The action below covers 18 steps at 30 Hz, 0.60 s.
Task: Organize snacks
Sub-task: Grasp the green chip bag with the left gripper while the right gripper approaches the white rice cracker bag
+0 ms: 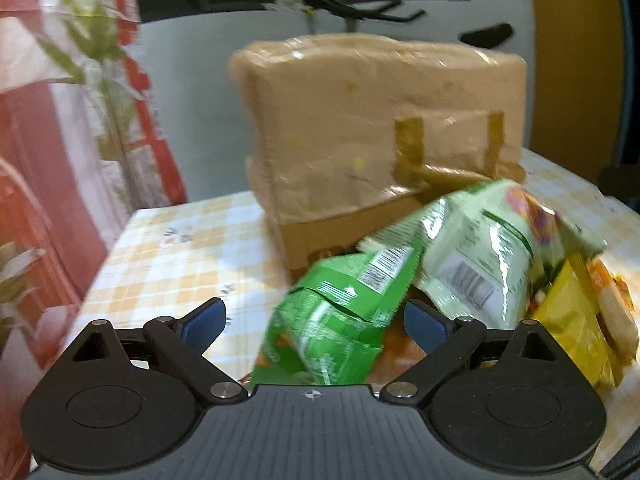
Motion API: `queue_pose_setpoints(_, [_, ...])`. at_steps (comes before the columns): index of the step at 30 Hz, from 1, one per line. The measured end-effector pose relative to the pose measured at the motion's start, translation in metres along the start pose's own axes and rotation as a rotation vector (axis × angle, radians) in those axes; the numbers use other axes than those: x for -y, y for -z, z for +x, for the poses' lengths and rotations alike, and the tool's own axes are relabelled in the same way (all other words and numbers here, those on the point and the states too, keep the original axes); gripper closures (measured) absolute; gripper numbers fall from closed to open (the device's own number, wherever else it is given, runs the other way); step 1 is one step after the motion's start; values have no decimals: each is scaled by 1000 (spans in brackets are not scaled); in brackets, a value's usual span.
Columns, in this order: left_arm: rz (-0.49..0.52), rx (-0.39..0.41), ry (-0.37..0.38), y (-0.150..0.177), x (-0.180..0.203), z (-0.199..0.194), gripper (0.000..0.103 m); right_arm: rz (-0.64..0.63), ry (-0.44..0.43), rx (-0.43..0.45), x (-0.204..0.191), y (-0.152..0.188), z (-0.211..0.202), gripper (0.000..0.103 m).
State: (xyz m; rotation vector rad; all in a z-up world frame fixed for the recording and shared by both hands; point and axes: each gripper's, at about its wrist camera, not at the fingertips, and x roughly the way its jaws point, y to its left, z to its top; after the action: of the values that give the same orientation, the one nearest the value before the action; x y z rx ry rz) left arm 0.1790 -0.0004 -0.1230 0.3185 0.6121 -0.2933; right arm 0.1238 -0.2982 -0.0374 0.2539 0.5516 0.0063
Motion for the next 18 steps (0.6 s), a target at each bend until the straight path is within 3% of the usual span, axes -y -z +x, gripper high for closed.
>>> queue_pose_setpoints(3, [21,-6,32,0,10,10,5,1,6,-3,0,1,4,0])
queue_pose_setpoints(7, [52,-26,-5,0,11,31,5,-12,8,-14,-1,2,8,0])
queue_pose_setpoints(13, [-56,-63,54,3,-9,52,9,-25,14,-22,1,4,12,0])
queue_pose_setpoints(16, [-113,-52,100,5,-17,54,20,-28,17,-37,2,8,13,0])
queue_pose_setpoints(18, [-99,-26,67,6,-14,49,25,-26,21,-47,4,9,15,0])
